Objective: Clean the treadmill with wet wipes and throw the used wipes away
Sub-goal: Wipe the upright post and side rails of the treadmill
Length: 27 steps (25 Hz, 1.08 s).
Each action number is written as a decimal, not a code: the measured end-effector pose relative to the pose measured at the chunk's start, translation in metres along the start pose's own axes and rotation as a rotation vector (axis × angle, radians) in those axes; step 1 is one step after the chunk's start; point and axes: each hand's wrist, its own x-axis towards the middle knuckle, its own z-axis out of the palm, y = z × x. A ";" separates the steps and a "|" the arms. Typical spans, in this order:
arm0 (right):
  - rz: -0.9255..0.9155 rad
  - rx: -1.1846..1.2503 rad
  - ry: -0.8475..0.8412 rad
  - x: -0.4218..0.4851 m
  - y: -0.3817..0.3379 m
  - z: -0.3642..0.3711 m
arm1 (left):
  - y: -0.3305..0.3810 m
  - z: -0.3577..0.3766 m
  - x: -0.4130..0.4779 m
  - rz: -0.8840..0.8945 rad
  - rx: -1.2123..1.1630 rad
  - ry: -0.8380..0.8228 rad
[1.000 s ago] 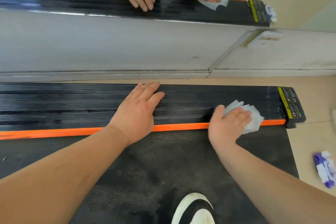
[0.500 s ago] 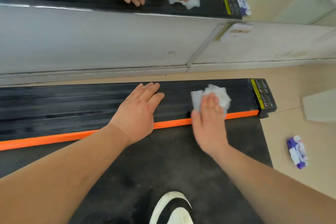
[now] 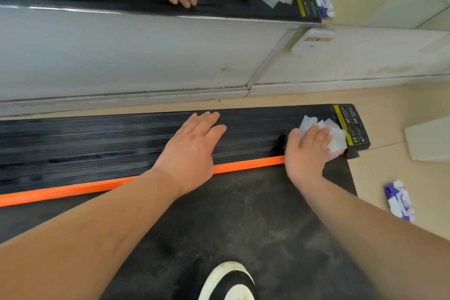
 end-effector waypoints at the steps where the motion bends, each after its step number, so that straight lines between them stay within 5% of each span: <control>1: -0.015 0.013 -0.015 -0.022 -0.019 0.007 | -0.007 -0.002 -0.004 -0.012 0.004 0.001; 4: -0.169 0.073 -0.077 -0.098 -0.080 0.025 | -0.026 -0.010 -0.011 -0.061 -0.006 0.028; 8: -0.653 0.050 -0.275 -0.161 -0.113 0.033 | -0.041 -0.019 -0.016 -0.074 0.009 0.065; 10: -0.765 0.043 -0.212 -0.144 -0.103 0.029 | -0.045 -0.023 -0.018 -0.084 0.024 0.089; 13: -0.550 0.016 -0.038 -0.086 -0.085 0.021 | -0.047 -0.030 -0.020 -0.089 0.058 0.065; 16: -0.199 -0.023 -0.082 -0.054 -0.087 0.009 | -0.052 -0.039 -0.033 -0.061 0.094 0.044; 18: -0.170 -0.010 -0.113 -0.071 -0.106 0.012 | -0.060 -0.047 -0.045 -0.070 0.116 0.029; 21: -0.453 -0.040 -0.153 -0.127 -0.150 0.019 | -0.078 -0.063 -0.067 -0.098 0.150 0.030; 27: -1.326 -0.078 -0.299 -0.217 -0.238 0.054 | -0.130 -0.111 -0.145 -0.404 0.108 0.051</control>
